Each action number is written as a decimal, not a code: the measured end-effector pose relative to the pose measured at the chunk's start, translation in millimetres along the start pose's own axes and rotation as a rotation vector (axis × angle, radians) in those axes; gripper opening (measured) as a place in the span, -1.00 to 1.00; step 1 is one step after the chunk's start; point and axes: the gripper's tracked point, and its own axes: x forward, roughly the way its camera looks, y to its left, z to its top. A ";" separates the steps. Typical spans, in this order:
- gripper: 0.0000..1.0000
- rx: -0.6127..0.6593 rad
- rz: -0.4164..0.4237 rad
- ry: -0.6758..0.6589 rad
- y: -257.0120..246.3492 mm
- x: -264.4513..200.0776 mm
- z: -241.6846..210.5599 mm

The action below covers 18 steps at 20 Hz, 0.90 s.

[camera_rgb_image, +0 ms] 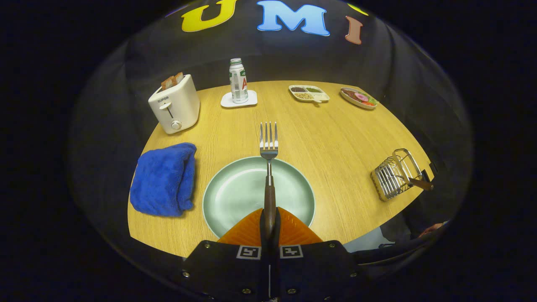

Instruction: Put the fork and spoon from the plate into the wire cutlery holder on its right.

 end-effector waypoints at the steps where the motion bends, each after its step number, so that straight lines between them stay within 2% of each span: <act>1: -0.96 0.019 -0.015 -0.014 -8.0 -3.9 6.3; 9: -0.96 0.221 -0.183 -0.059 -93.3 -20.8 41.4; 14: -0.96 0.356 -0.284 -0.036 -145.5 -14.4 35.9; 18: -0.96 0.418 -0.347 0.006 -174.6 -12.0 22.3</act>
